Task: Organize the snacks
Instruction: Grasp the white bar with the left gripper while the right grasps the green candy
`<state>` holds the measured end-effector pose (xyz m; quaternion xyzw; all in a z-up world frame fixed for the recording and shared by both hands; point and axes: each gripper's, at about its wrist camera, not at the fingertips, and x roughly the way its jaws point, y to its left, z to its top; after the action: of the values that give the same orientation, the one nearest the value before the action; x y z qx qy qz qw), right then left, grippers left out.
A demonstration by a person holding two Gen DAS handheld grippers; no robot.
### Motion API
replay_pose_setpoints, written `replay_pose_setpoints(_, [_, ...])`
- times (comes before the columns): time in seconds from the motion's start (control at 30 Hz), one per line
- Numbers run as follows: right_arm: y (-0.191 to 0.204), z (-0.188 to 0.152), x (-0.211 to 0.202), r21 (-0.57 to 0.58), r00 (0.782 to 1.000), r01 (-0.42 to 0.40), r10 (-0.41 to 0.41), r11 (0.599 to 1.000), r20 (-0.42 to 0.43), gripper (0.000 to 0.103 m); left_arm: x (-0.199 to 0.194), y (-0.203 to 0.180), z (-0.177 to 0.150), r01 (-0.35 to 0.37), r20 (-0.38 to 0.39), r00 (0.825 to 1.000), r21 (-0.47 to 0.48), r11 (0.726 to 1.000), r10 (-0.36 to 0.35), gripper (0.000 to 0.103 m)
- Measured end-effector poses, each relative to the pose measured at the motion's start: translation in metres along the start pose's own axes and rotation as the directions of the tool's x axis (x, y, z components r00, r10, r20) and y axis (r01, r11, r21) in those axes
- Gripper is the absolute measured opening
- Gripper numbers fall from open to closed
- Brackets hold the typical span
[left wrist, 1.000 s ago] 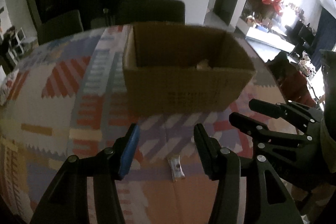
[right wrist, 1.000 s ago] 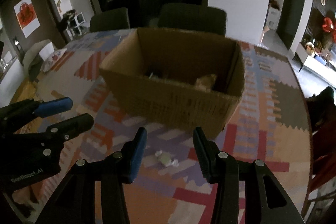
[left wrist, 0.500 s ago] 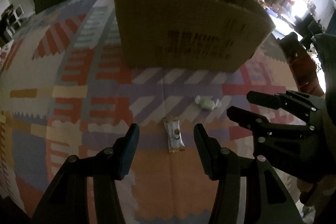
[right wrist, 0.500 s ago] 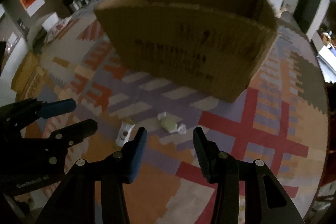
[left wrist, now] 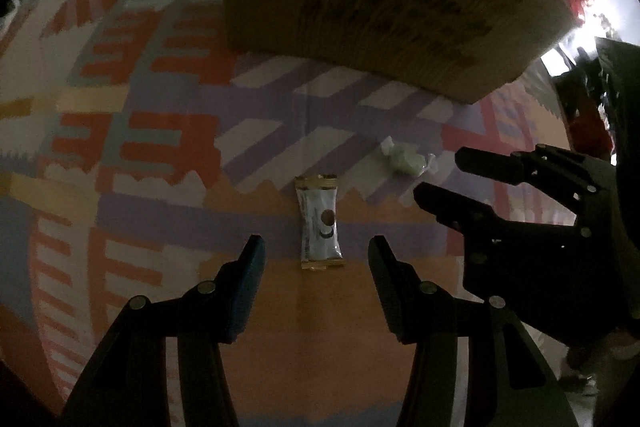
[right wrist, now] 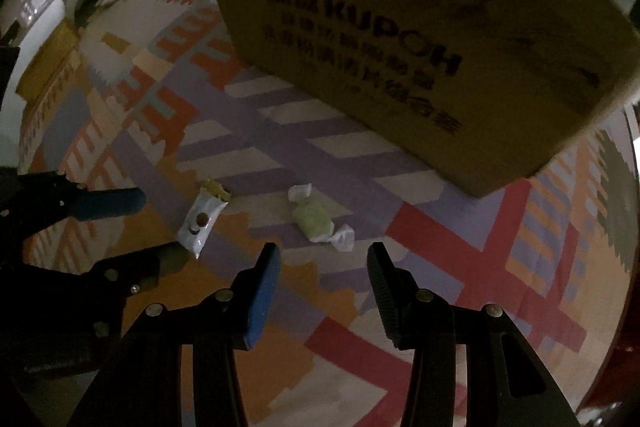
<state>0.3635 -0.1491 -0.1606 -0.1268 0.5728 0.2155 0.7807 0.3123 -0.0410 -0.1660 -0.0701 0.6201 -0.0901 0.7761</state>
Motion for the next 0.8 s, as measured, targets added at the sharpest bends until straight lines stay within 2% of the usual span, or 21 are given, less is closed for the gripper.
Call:
replay_pose_setpoints(0.37, [0.000, 0.014, 0.014, -0.077, 1.000, 0.015, -0.015, 0.997, -0.003, 0.046, 0.016, -0.009, 0.007, -0.045, -0.005, 0.999, -0.002, 0.999, 0.045, 0.046])
replay_pose_setpoints(0.47, [0.000, 0.017, 0.018, -0.079, 1.000, 0.008, -0.008, 0.997, -0.006, 0.046, 0.021, -0.010, 0.007, -0.045, -0.014, 0.999, -0.007, 0.999, 0.045, 0.043])
replay_pose_setpoints(0.63, [0.002, 0.018, 0.023, -0.079, 1.000, -0.004, 0.004, 0.997, -0.006, 0.046, 0.022, -0.012, 0.007, -0.072, 0.013, 0.997, 0.012, 0.997, 0.072, 0.036])
replay_pose_setpoints(0.8, [0.000, 0.015, 0.023, -0.076, 1.000, 0.002, -0.002, 0.997, -0.002, 0.033, 0.023, -0.013, 0.008, -0.091, 0.028, 0.995, 0.016, 0.996, 0.091, 0.022])
